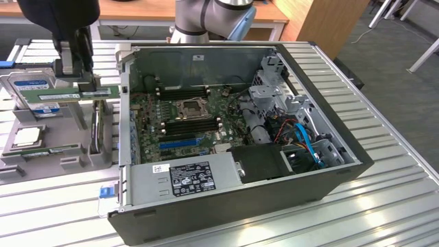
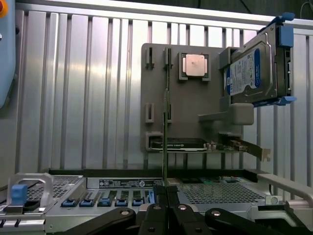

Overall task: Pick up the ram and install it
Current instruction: 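Pick up the ram and move it above insertion slot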

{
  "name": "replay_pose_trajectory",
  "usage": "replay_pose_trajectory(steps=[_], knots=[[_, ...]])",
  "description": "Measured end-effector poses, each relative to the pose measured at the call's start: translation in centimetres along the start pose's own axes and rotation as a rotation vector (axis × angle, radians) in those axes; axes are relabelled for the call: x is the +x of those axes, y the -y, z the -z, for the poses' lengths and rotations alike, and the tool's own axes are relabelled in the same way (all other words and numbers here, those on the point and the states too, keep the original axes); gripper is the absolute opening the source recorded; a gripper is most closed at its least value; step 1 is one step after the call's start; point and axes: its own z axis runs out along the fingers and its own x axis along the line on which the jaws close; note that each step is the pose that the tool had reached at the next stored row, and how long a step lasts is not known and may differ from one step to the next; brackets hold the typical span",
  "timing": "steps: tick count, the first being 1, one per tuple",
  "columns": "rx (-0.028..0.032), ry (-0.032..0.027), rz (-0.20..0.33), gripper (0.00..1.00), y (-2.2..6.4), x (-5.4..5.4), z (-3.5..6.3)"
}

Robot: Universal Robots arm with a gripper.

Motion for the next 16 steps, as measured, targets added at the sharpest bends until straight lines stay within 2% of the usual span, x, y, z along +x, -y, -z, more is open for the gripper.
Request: replay_pose_trajectory(steps=[16], knots=[[-0.0062,-0.0001,-0.001,0.11,3.23,0.0,0.2]])
